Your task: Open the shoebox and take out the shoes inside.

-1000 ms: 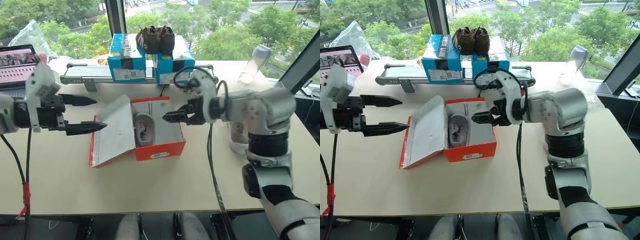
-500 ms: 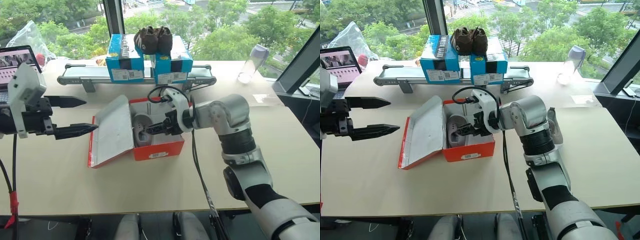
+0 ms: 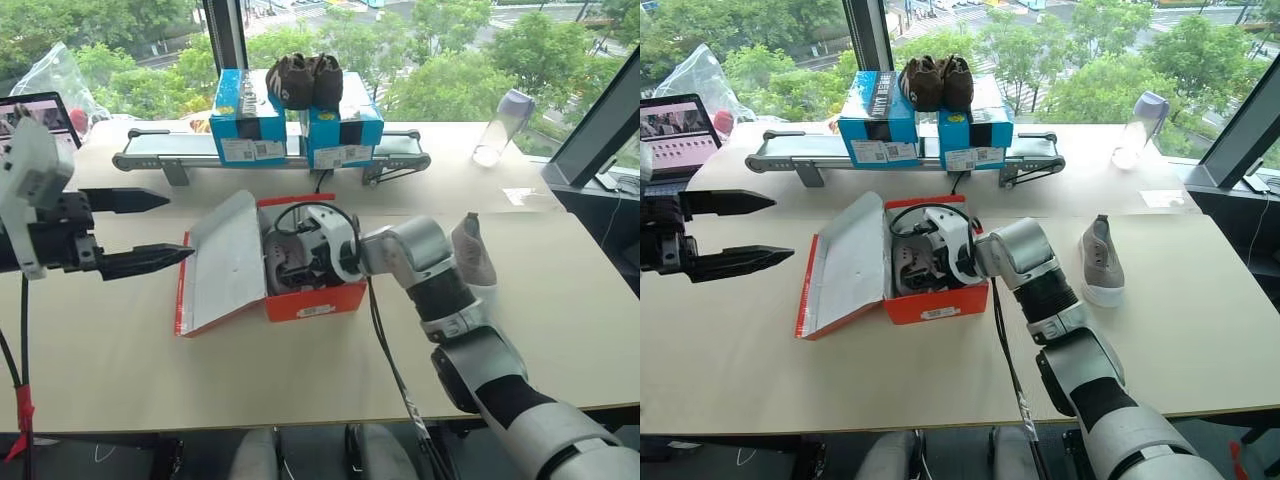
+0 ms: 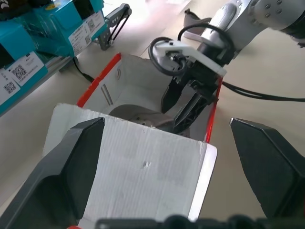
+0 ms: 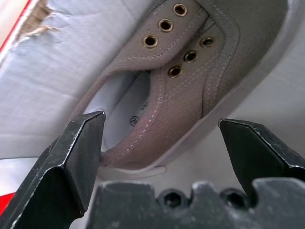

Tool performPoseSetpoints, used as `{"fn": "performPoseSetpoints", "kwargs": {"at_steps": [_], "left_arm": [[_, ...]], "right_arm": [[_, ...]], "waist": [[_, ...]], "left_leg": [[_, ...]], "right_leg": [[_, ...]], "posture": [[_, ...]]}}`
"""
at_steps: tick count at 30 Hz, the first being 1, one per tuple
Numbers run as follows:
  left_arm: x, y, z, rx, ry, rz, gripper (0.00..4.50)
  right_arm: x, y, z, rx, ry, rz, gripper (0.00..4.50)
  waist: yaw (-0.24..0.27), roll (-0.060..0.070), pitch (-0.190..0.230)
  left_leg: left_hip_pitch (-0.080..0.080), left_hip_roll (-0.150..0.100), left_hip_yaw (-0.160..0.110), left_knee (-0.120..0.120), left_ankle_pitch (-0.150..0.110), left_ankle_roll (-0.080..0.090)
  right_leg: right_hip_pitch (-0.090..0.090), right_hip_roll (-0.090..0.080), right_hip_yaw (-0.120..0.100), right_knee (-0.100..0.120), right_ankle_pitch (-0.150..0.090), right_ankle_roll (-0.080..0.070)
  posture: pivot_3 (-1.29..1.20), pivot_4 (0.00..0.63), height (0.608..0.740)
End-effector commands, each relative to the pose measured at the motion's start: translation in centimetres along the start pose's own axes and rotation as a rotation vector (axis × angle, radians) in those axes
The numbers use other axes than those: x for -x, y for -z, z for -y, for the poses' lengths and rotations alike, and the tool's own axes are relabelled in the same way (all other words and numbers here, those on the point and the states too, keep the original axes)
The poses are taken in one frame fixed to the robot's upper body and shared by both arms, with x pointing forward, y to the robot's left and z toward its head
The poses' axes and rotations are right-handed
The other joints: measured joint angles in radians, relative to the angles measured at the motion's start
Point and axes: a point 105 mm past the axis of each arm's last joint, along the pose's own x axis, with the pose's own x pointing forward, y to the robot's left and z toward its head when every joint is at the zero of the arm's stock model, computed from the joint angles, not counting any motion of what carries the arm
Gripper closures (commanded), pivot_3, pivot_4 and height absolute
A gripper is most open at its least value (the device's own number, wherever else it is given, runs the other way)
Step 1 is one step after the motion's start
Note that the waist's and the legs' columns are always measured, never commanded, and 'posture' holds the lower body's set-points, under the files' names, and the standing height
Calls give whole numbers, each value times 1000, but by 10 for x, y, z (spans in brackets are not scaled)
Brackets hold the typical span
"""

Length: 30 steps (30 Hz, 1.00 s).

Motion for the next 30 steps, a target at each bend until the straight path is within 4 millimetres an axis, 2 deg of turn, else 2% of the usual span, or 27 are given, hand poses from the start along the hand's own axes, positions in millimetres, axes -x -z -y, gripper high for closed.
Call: {"fn": "performPoseSetpoints", "kwargs": {"at_steps": [1,5,6,7,8,15,16,21,22,24,30], "left_arm": [[10,-21,1,-52,-18,47,0],[16,-26,-2,-58,-30,50,0],[17,-25,-2,-60,-33,45,0],[17,-25,-3,-60,-33,42,0],[17,-25,-2,-60,-33,41,0],[16,-19,0,-34,-10,107,0],[20,-18,-1,-24,-16,138,0],[33,-6,-3,11,-42,221,0],[35,-3,-5,-31,-76,234,0],[37,1,-3,-102,-90,253,0],[35,24,-8,-30,-100,256,0]], "right_arm": [[-4,3,6,15,35,-16,83],[-6,4,7,21,38,-18,1048],[-6,4,7,20,37,-18,1430],[-7,4,7,21,37,-18,1554],[-7,4,7,21,37,-17,2089],[5,-10,4,11,31,26,4340],[8,-13,4,9,32,36,4470],[21,-25,5,-1,40,73,4470],[24,-28,4,-4,40,83,4470],[30,-34,3,-9,34,100,4470],[63,-65,-10,-3,4,184,4470]], "waist": [[0,0,0],[0,0,0],[0,0,0],[0,0,0],[0,0,0],[-1,-1,0],[-1,0,0],[-2,0,0],[-3,0,0],[-4,0,0],[-8,0,0]], "left_leg": [[0,0,0,0,0,0],[0,0,0,0,0,0],[1,0,0,0,0,0],[1,0,0,0,0,0],[1,0,0,0,0,0],[1,0,0,0,0,0],[1,0,0,0,0,0],[-1,1,0,0,0,0],[-1,1,0,0,0,0],[-1,0,0,0,0,0],[-1,1,0,0,0,0]], "right_leg": [[0,0,0,0,0,0],[0,0,0,0,0,0],[0,0,0,0,0,0],[0,0,0,0,0,0],[0,0,0,0,0,0],[1,0,0,0,0,0],[0,0,0,0,0,0],[-1,0,-1,0,0,-1],[-1,0,-1,-1,0,-1],[-1,0,-1,-1,0,-1],[-1,0,-1,0,0,-1]], "posture": [[0,150,740],[0,150,740],[0,150,740],[0,150,740],[0,150,740],[0,150,740],[0,150,740],[0,150,740],[0,150,740],[0,150,740],[0,150,740]]}}
